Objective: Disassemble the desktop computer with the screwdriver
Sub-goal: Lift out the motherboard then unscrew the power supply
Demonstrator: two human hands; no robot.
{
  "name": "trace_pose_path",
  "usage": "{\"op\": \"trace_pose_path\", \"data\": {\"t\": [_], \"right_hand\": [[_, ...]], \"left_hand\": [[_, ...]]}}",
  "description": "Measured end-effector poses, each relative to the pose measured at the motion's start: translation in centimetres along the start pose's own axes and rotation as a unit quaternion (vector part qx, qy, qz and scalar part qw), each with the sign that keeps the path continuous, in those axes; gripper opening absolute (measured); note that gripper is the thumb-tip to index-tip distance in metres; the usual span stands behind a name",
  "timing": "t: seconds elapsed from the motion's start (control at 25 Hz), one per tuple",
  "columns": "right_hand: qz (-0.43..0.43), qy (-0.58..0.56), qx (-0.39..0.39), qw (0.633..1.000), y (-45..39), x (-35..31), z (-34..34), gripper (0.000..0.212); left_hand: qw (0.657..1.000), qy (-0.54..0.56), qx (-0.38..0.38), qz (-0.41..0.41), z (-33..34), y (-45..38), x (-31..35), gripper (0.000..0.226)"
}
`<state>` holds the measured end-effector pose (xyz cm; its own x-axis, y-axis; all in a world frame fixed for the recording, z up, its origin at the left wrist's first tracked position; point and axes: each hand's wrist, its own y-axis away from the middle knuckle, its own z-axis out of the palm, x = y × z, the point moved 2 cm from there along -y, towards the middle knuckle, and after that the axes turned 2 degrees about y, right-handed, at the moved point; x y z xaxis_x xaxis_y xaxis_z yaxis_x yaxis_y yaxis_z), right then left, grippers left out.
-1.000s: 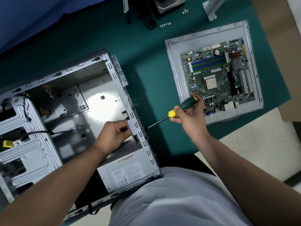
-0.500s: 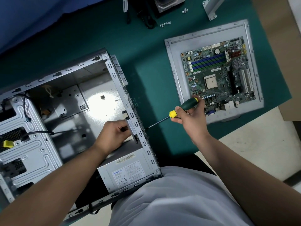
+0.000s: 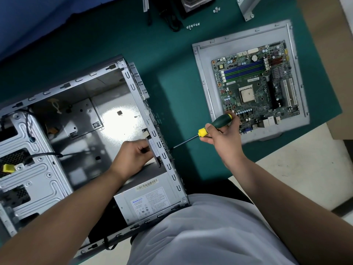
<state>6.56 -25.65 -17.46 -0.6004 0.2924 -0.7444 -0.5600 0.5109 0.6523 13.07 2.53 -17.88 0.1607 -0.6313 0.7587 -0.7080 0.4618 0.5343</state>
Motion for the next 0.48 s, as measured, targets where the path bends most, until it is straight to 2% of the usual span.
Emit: {"op": "trace_pose_path", "data": {"t": [0.32, 0.44, 0.48], "right_hand": [[0.006, 0.015, -0.014, 1.000, 0.3, -0.5, -0.2, 0.051], [0.050, -0.041, -0.077, 0.995, 0.1, -1.8, -1.0, 0.044], [0.064, -0.055, -0.102, 0.991, 0.1, -2.5, -1.2, 0.036]], "left_hand": [[1.000, 0.004, 0.006, 0.006, 0.0, 0.1, 0.2, 0.019], [1.000, 0.013, 0.002, -0.001, 0.0, 0.1, 0.2, 0.019], [1.000, 0.017, 0.001, -0.002, 0.0, 0.1, 0.2, 0.018]]}}
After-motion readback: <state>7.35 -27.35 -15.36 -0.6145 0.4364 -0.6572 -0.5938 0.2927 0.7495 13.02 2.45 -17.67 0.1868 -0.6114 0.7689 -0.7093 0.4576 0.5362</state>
